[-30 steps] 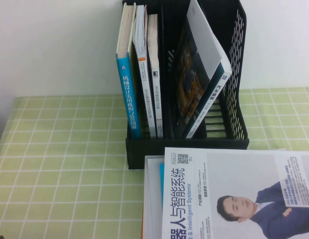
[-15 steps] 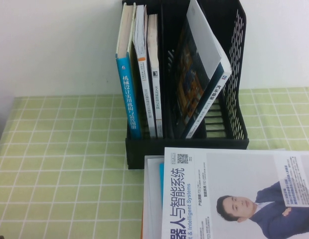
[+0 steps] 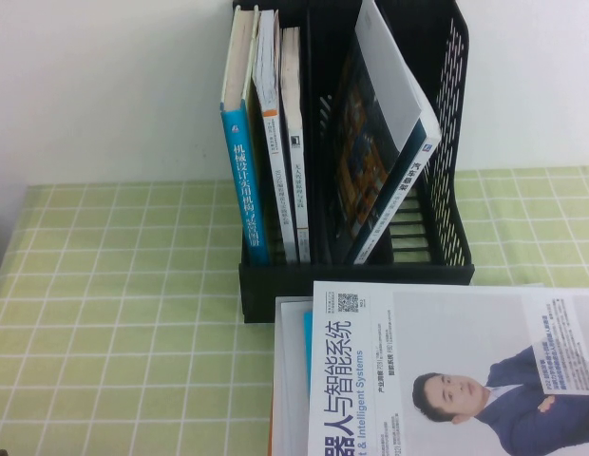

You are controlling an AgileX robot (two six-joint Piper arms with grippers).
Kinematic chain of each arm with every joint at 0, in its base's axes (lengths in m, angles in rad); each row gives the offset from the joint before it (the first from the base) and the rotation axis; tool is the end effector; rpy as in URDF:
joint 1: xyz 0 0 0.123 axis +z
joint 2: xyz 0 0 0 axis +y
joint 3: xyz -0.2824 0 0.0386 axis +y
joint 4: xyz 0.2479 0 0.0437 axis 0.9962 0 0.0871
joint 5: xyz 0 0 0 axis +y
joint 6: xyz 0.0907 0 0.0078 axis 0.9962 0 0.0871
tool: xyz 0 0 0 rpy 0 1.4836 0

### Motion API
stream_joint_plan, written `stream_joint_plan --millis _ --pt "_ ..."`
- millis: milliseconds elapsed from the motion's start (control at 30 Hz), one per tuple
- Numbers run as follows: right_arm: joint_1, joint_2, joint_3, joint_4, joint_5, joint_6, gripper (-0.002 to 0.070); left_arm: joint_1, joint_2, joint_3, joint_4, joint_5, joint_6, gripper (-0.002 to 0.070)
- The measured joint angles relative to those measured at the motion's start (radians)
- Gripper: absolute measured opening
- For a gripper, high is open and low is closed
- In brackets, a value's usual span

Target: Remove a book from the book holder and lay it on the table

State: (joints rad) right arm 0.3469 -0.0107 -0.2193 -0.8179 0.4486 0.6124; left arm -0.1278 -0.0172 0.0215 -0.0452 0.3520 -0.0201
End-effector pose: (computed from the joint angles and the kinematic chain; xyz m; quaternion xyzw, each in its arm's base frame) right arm 0.0427 -0.0153 0.2575 -0.0631 0.7045 -0.0455 0.7054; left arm 0.0522 -0.0081 0.1751 0.0307 0.7949 -0.0637 0.6026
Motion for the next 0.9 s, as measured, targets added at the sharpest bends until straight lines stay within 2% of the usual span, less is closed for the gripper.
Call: stream_joint_plan --millis 200,333,467,800,900 --pt "-0.029 -0.001 0.135 0.136 -0.109 0.11 0.0001 0.0 0.0 0.0 0.0 0.0 0.0 -0.0002" --pt "-0.032 -0.001 0.24 0.144 -0.259 0.115 0.0001 0.0 0.0 0.0 0.0 0.0 0.0 -0.0003" --pt "-0.032 -0.001 0.246 0.145 -0.308 0.116 0.0001 0.0 0.0 0.0 0.0 0.0 0.0 -0.0003" --pt "-0.032 -0.001 0.246 0.223 -0.16 0.111 0.0001 0.0 0.0 0.0 0.0 0.0 0.0 -0.0003" --pt "-0.032 -0.001 0.246 0.308 -0.111 0.035 0.0001 0.0 0.0 0.0 0.0 0.0 0.0 -0.0003"
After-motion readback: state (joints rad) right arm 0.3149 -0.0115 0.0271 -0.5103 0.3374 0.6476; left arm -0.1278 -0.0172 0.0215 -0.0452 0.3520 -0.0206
